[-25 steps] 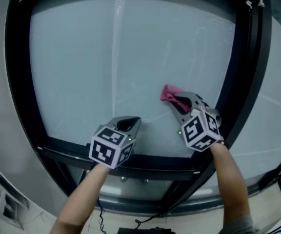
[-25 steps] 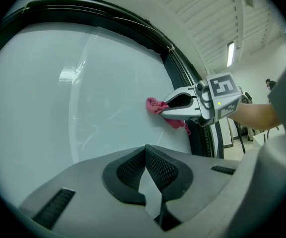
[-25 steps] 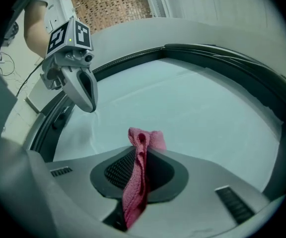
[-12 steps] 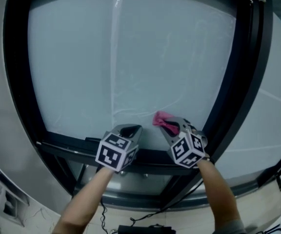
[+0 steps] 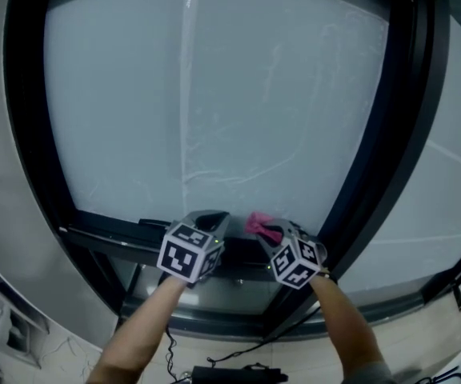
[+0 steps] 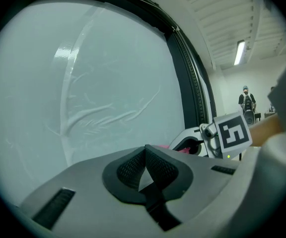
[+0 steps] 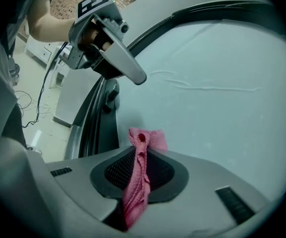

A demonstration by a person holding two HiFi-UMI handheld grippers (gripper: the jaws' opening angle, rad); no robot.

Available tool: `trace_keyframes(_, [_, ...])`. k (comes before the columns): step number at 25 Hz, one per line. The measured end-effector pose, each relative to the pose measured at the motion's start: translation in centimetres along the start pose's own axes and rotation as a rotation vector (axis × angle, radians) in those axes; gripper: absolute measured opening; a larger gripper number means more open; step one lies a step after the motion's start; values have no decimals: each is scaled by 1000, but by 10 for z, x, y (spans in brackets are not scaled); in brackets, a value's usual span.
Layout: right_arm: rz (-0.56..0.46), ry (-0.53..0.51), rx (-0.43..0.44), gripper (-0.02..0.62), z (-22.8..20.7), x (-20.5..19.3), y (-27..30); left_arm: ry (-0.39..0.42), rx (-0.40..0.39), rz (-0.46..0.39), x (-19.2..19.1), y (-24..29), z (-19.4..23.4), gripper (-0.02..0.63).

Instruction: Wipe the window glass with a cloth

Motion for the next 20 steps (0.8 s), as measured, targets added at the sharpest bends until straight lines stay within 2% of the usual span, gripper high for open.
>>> trace_keyframes(5, [58, 0, 48, 55, 18, -17, 7, -14, -13, 12, -8, 3, -3, 6])
trace_keyframes(9, [82, -4, 48, 55, 24, -22, 5, -23, -28, 13, -12, 8, -5, 6])
trace_keyframes(15, [143, 1, -16, 55, 27, -39, -8, -31, -68, 32, -18, 19, -13, 6])
trace_keyframes(20, [220, 1, -106, 54, 21, -61, -18, -39, -106, 33, -15, 29, -23, 6])
Point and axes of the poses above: the fingertips, and each gripper's own axes: y forward along the fingers, z to its left, x out of its top, the point moved 8 cm from there along -y, backward along the fingers, and after that the axes turned 9 degrees about y, right-handed, at the moved point
